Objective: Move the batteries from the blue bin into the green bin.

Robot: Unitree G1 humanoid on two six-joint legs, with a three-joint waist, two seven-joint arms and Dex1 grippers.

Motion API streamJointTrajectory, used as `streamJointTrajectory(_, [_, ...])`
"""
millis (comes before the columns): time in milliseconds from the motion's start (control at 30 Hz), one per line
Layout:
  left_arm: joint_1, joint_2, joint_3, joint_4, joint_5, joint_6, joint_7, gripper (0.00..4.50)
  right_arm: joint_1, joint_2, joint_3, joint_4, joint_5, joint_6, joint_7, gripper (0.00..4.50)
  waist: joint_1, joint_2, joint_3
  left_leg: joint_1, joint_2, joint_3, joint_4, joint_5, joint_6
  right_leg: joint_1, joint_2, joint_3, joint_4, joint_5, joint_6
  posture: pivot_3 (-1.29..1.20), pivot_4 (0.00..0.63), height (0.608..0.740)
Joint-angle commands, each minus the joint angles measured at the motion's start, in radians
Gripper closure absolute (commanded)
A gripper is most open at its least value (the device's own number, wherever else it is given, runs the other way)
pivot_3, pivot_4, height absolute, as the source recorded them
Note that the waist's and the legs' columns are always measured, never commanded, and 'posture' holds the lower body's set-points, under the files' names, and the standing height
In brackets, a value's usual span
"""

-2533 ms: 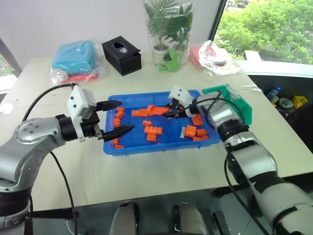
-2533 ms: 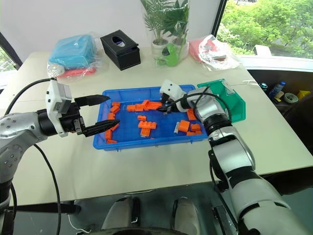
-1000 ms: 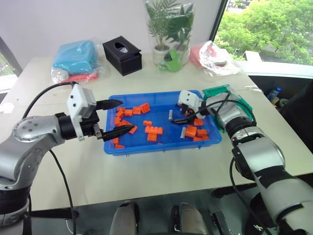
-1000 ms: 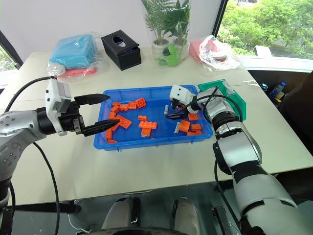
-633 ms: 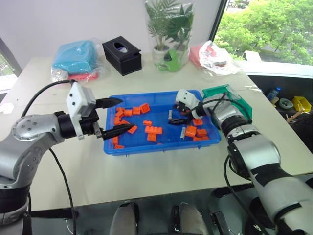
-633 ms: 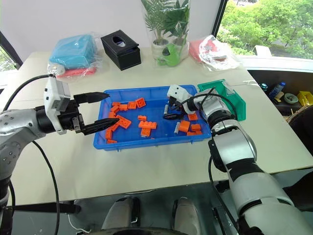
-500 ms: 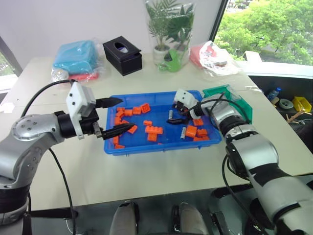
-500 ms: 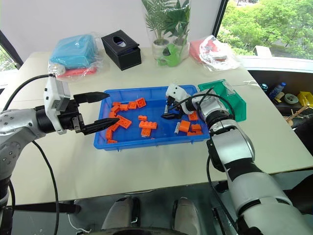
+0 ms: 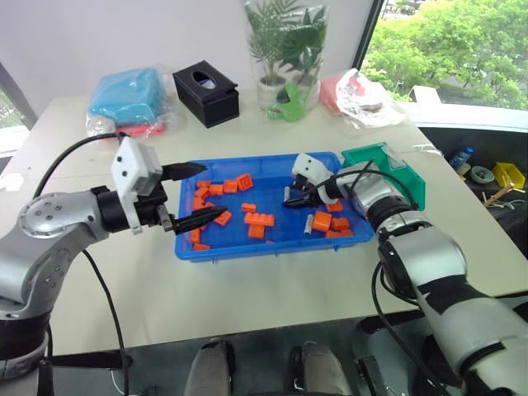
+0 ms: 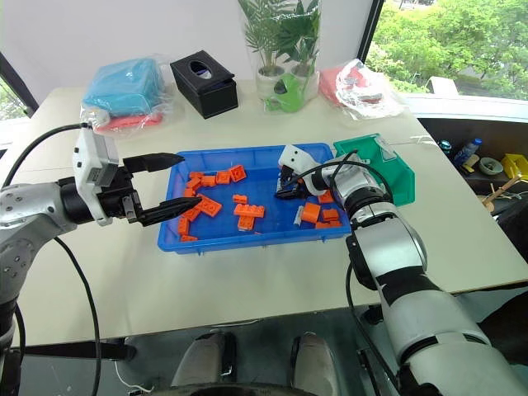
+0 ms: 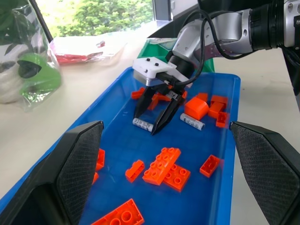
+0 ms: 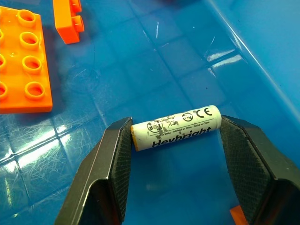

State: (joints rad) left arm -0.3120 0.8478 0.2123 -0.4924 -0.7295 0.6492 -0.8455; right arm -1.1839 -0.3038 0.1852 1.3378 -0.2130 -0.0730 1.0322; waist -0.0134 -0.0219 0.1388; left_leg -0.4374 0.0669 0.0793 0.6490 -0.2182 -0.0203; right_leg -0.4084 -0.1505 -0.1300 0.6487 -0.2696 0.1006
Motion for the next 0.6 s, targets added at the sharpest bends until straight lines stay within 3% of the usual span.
streamJointTrajectory(33, [-0.016,0.015,0.029,-0.025,-0.010,-0.007,0.000,0.00,-0.029,-0.013,-0.043,-0.041,0.037,-0.024,0.023,2.27,0.000,0.000,0.000,0.000,0.000,0.000,0.000,0.000,0.000,0.000,0.000,0.000,0.000,0.000,0.000,0.00,0.150,0.657])
streamJointTrajectory(200, [-0.010,0.015,0.028,-0.023,-0.015,-0.007,-0.008,0.00,-0.043,-0.022,-0.148,-0.230,0.167,0.070,0.064,2.27,-0.001,0.001,0.000,-0.001,0.000,0.000,0.000,0.000,0.000,0.001,0.000,0.000,0.000,0.000,0.000,0.00,0.150,0.657])
streamJointTrajectory(300, [-0.009,0.011,0.021,-0.014,-0.010,-0.012,-0.012,0.00,0.056,-0.063,-0.201,-0.543,0.226,0.256,0.008,2.27,0.004,0.001,0.000,-0.001,0.000,0.000,0.000,0.000,0.000,0.001,0.000,0.000,0.001,0.000,0.000,0.00,0.150,0.657])
streamJointTrajectory(433, [-0.029,-0.014,-0.014,0.012,-0.002,-0.020,-0.019,0.00,0.295,-0.204,-0.338,-1.014,0.195,0.556,-0.224,2.27,0.033,-0.001,0.000,-0.001,0.000,-0.003,0.001,-0.001,-0.001,0.000,-0.001,-0.001,-0.001,0.000,0.000,0.00,0.150,0.657])
streamJointTrajectory(600, [-0.059,-0.036,-0.054,0.043,0.013,-0.034,-0.039,0.00,0.452,-0.290,-0.434,-1.211,0.204,0.766,-0.374,2.27,0.049,0.001,0.000,-0.002,-0.001,-0.001,0.004,-0.002,-0.002,0.001,-0.001,-0.001,-0.006,-0.002,-0.004,0.00,0.150,0.657])
